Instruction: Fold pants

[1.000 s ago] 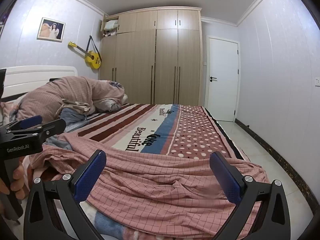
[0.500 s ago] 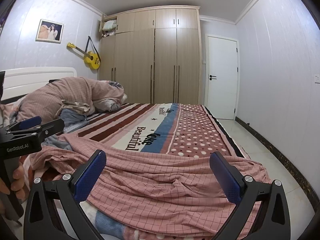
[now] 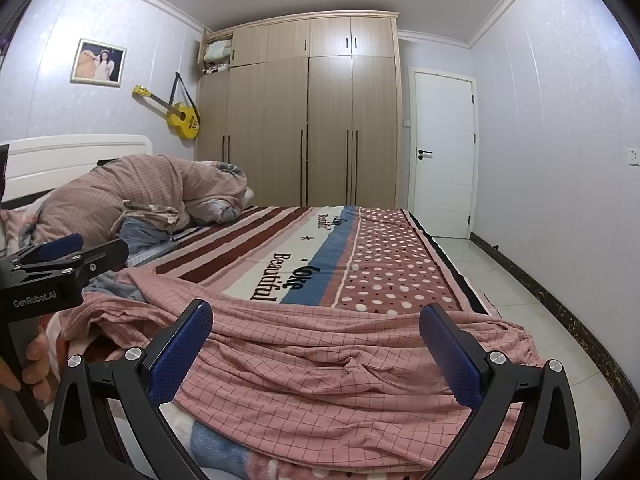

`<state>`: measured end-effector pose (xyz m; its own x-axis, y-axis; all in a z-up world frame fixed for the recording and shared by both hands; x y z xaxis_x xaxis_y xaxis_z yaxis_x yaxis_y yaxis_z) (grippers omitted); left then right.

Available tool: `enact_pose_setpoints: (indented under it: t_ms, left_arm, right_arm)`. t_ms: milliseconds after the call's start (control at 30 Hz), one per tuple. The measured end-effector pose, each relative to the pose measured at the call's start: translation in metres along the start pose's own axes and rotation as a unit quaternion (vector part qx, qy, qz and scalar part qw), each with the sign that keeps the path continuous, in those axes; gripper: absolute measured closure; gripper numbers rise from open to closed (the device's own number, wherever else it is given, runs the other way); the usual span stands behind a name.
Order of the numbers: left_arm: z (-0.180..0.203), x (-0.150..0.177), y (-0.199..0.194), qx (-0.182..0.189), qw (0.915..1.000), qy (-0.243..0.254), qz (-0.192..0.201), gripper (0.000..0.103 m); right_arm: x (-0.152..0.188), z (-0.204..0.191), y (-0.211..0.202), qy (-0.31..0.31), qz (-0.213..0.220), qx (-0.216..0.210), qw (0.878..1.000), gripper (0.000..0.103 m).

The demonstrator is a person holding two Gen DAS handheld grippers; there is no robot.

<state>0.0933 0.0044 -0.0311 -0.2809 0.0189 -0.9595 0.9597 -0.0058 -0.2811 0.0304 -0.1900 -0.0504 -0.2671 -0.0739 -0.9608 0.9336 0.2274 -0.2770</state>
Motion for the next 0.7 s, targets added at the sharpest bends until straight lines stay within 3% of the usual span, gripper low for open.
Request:
enact_pose_setpoints:
  t_ms: [700]
  left_arm:
    - [-0.0021,0.0025,-0.0001,-0.004,1.0000,0.003,-0.003,0.001]
  right_arm:
    - [0.0044,-0.0018,0.0021,0.014,-0.007,-0.013,1.000,0.001]
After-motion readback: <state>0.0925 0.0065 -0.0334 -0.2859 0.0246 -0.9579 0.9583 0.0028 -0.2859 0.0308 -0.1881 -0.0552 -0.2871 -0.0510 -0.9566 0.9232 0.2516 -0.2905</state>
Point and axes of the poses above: each gripper's, at about its wrist camera, not at the fingertips, and y roughly the way its jaws point, z to its right, x to its underside, the point moved 9 cm from there along y, roughly the way its jaws point, and after that the axes turned 4 degrees about y, right-handed, at the moved point
